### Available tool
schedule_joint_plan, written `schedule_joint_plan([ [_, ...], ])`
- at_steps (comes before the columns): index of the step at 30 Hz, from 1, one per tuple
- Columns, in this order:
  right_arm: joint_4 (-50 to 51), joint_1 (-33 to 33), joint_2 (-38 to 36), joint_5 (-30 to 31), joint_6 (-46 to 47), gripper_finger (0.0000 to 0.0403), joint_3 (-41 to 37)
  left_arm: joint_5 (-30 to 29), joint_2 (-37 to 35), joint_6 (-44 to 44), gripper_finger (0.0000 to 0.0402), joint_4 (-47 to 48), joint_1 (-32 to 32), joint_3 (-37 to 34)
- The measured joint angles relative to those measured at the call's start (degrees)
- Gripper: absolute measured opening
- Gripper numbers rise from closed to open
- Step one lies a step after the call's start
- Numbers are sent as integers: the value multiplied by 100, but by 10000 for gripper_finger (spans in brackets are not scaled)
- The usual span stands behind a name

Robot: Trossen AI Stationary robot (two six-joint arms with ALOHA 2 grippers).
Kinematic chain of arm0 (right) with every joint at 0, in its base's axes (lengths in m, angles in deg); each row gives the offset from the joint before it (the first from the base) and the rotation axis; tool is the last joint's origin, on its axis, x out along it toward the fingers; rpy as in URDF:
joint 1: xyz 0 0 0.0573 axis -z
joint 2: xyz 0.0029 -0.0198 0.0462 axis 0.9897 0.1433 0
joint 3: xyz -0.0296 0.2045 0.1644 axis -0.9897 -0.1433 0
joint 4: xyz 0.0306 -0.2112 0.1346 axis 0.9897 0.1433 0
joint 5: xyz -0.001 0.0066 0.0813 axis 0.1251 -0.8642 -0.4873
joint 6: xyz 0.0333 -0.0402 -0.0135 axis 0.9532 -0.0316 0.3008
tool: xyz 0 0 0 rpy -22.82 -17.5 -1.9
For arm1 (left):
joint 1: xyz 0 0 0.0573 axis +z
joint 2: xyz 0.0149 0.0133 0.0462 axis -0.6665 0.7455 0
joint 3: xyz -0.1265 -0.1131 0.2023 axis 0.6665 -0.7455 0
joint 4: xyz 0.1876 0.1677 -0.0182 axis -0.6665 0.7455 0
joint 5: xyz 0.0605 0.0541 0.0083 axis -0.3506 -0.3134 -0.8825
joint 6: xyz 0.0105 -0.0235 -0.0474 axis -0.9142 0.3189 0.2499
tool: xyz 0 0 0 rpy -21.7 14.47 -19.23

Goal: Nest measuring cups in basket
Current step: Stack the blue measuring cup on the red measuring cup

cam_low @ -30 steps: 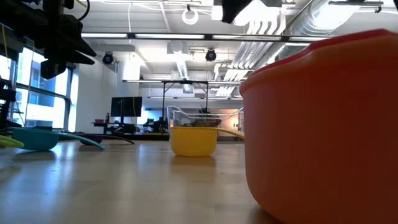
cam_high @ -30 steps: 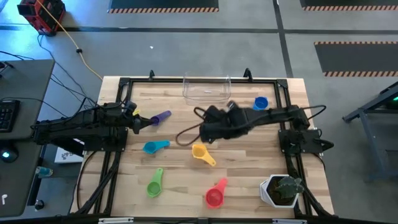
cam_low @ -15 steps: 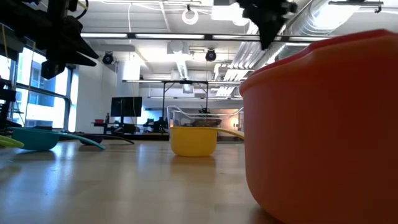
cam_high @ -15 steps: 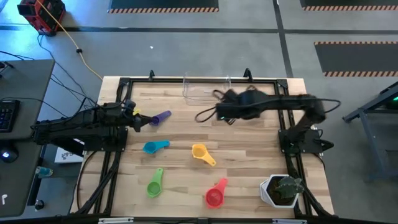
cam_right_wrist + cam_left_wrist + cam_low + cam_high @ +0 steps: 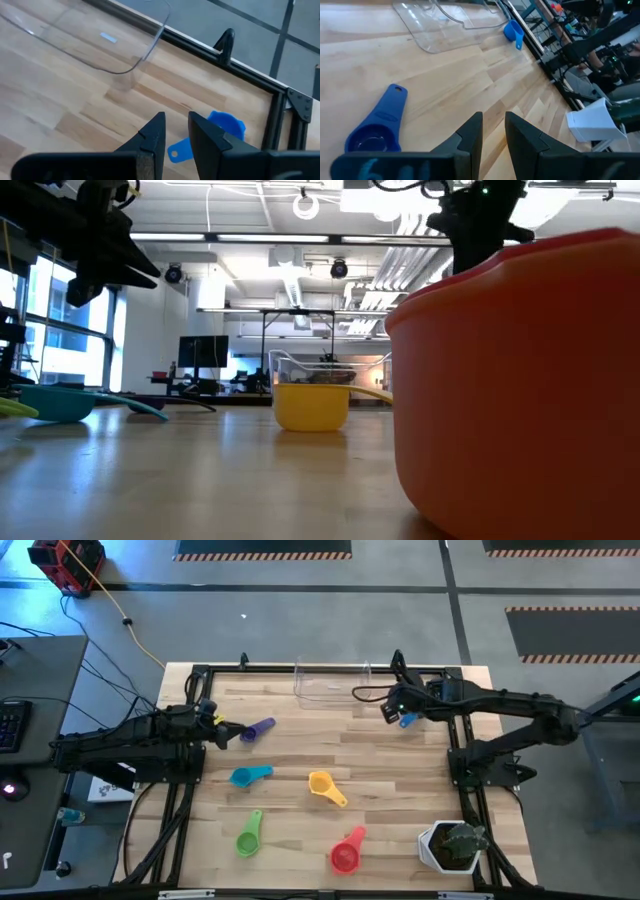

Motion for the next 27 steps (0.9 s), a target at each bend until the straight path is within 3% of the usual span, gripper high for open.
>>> schedule_joint_plan([
  [13, -70, 523, 348, 32, 8, 79, -59, -772, 0, -1503, 74, -768, 0, 0],
  [20, -418, 896, 594, -34, 146, 128, -59, -786, 0, -2092, 74, -903, 0, 0],
  [27, -419, 1361, 1050, -662, 854, 148, -59, -992, 0, -2244, 74, -907, 0, 0],
])
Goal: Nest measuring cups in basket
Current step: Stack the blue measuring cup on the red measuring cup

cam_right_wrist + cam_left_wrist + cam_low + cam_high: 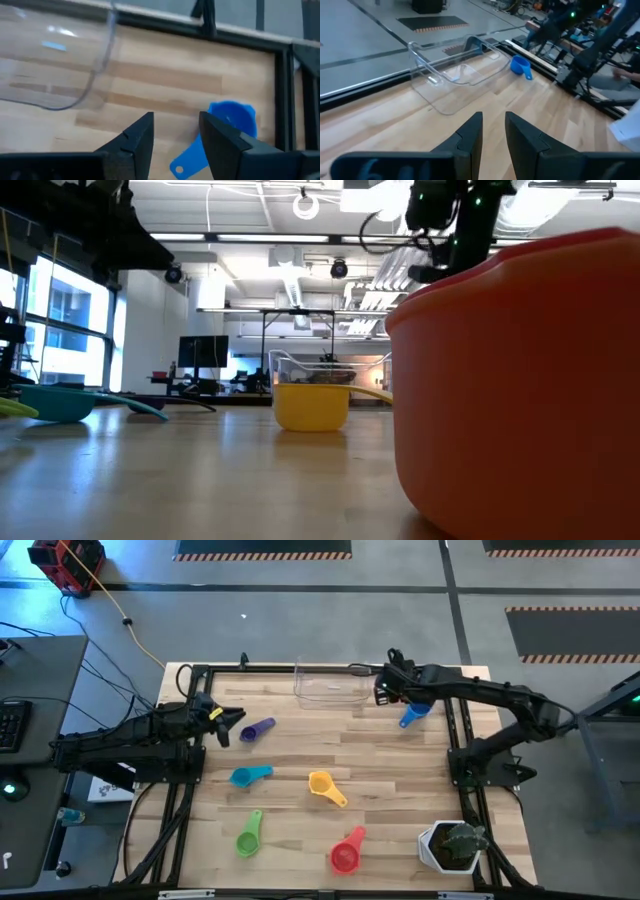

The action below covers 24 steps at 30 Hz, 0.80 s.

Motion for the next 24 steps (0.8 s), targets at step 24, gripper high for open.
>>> schedule_joint_plan([
  [24, 894, 765, 1523, -242, 326, 140, 0, -299, 0, -146, 74, 17, 0, 0],
])
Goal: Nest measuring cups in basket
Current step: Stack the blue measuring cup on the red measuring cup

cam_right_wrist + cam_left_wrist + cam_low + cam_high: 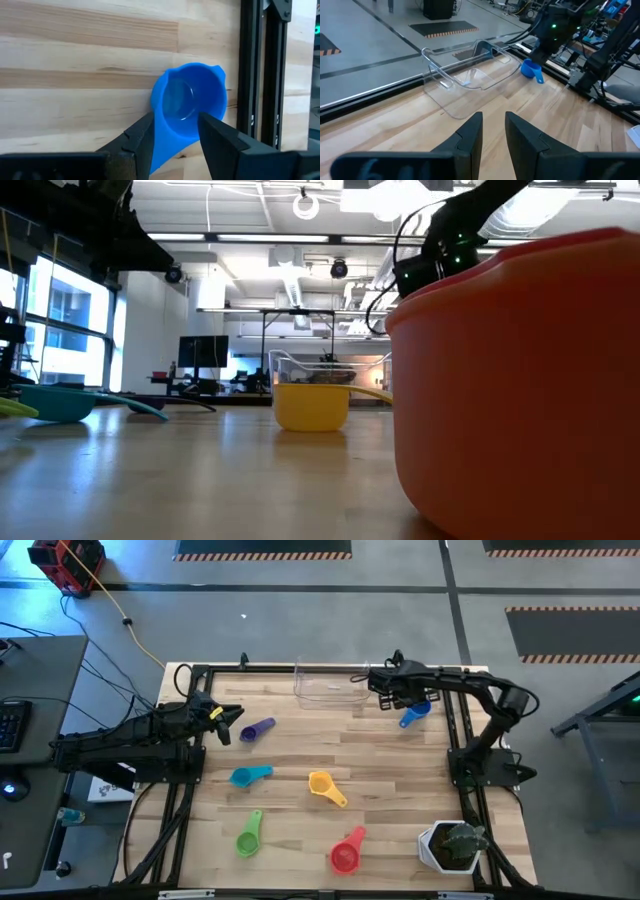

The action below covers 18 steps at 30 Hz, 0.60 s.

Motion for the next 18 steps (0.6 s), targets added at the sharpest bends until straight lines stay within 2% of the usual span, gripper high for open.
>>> schedule_joint_plan([
  [18, -336, 636, 167, -272, -490, 140, -10, 2, 0, -2, 74, 0, 0, 0],
])
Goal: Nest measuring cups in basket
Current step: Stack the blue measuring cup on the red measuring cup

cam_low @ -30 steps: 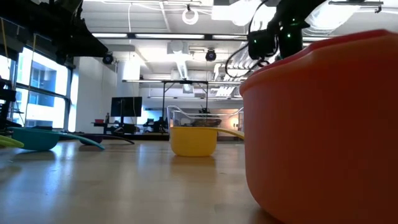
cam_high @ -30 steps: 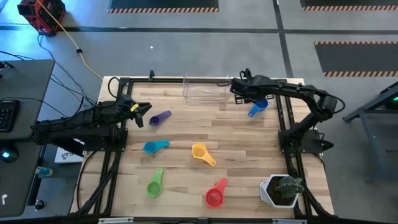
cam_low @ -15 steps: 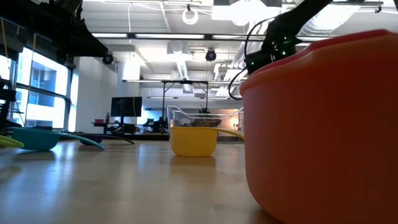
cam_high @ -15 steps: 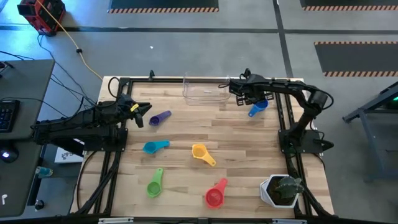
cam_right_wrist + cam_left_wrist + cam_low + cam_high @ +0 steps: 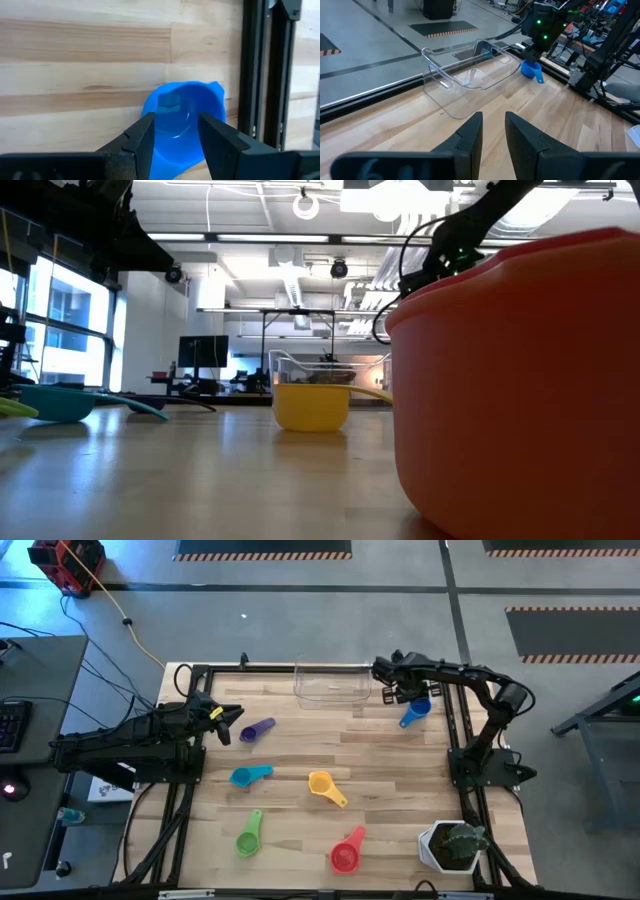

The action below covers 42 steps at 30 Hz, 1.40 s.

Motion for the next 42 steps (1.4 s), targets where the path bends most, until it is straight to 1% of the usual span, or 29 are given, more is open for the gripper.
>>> schedule_joint_plan([
  [5, -474, 33, -4, -302, -78, 140, -320, 0, 0, 0, 74, 1, -1, 0],
  [9, -490, 29, -4, -169, 21, 139, -486, 0, 0, 0, 74, 2, 0, 0],
  [12, -638, 58, -4, -156, -40, 130, -596, -65, 0, 0, 74, 0, 0, 0],
  [16, -867, 103, -4, -346, -64, 98, -760, -255, 0, -1, 74, 0, -1, 0],
  [19, -942, 99, -4, -394, -186, 64, -812, -293, 0, 0, 74, 0, 0, 0],
  [22, -993, 99, -4, -443, -403, 21, -812, -293, 0, 0, 74, 0, -2, 0],
  [24, -992, 97, -4, -488, -558, 8, -812, -295, 0, 0, 74, 0, -2, 0],
  [27, -986, 84, -4, -583, -631, 15, -812, -298, 0, 0, 74, -1, 0, 0],
  [31, -973, 41, -9, -705, -958, 5, -812, -302, 0, 32, 74, -2, 0, 0],
  [34, -925, -94, -70, -763, -1094, 6, -812, -302, 0, 392, 74, -2, 0, 0],
  [38, -834, -353, -329, -766, -1229, 3, -812, -302, 0, 768, 74, -2, 0, 0],
  [42, -706, -683, -737, -752, -1243, 2, -810, -356, 0, 1027, 74, -2, -1, 0],
])
